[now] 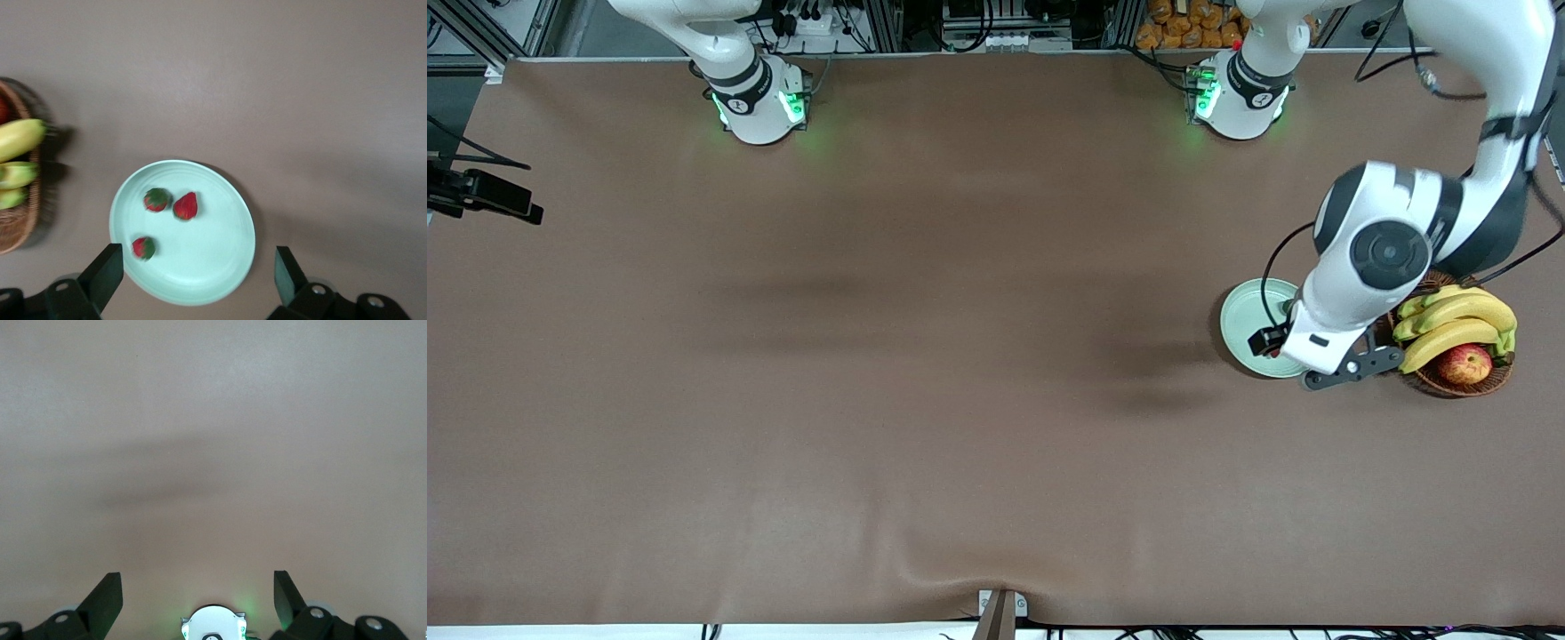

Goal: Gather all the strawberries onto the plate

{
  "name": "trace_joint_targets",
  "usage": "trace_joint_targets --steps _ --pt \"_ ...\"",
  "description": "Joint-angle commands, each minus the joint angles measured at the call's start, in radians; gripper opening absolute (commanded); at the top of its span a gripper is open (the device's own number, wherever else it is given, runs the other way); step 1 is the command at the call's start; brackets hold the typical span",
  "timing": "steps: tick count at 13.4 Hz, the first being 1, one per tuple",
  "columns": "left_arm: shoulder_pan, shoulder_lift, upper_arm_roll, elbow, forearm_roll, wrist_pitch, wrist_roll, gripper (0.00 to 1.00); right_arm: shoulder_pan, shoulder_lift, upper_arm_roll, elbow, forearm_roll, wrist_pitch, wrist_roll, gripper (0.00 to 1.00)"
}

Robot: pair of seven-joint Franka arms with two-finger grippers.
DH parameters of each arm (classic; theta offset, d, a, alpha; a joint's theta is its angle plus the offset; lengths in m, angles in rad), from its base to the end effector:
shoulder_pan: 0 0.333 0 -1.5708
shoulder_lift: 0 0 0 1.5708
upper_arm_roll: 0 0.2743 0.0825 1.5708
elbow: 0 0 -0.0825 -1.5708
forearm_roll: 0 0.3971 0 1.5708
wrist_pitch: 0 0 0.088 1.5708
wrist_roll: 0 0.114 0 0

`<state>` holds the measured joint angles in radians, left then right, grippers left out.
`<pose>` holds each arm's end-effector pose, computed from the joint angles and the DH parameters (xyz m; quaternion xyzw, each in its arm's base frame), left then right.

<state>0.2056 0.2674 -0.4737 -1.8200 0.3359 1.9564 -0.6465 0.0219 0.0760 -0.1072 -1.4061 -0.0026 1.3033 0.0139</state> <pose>0.5991 -0.1289 0.3447 -0.9873 -0.1214 0.0017 0.1027 0.5557 -0.0456 0.5900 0.9948 -0.0498 -0.0892 0.0022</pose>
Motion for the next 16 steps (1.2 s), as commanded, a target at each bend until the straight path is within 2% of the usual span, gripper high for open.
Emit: trace_joint_targets --steps 1,4,7,8,10,13,16 --pt "0.005 -0.01 -0.052 0.202 -0.021 -0.209 0.018 1.0 0.003 -0.005 0.0 -0.004 0.013 0.005 0.02 1.0" --pt "0.006 -0.048 -0.069 0.318 -0.112 -0.321 0.021 1.0 0.001 -0.007 0.0 -0.004 0.013 0.004 0.018 1.0" --pt "0.012 -0.118 -0.065 0.358 -0.213 -0.347 0.148 1.0 0.0 -0.005 0.0 -0.004 0.013 0.002 0.014 1.0" --pt "0.008 -0.152 -0.042 0.357 -0.241 -0.355 0.187 1.0 0.0 -0.005 0.0 -0.004 0.013 0.002 0.012 1.0" --pt "-0.05 -0.197 0.083 0.357 -0.322 -0.395 0.307 1.0 0.0 -0.005 0.0 -0.004 0.013 -0.002 0.012 1.0" --pt "-0.153 -0.246 0.286 0.35 -0.339 -0.451 0.482 1.0 0.0 -0.005 0.0 -0.004 0.015 0.002 0.011 1.0" --pt "-0.158 -0.298 0.309 0.314 -0.339 -0.504 0.505 1.0 0.0 -0.005 0.0 -0.004 0.015 0.001 0.008 1.0"
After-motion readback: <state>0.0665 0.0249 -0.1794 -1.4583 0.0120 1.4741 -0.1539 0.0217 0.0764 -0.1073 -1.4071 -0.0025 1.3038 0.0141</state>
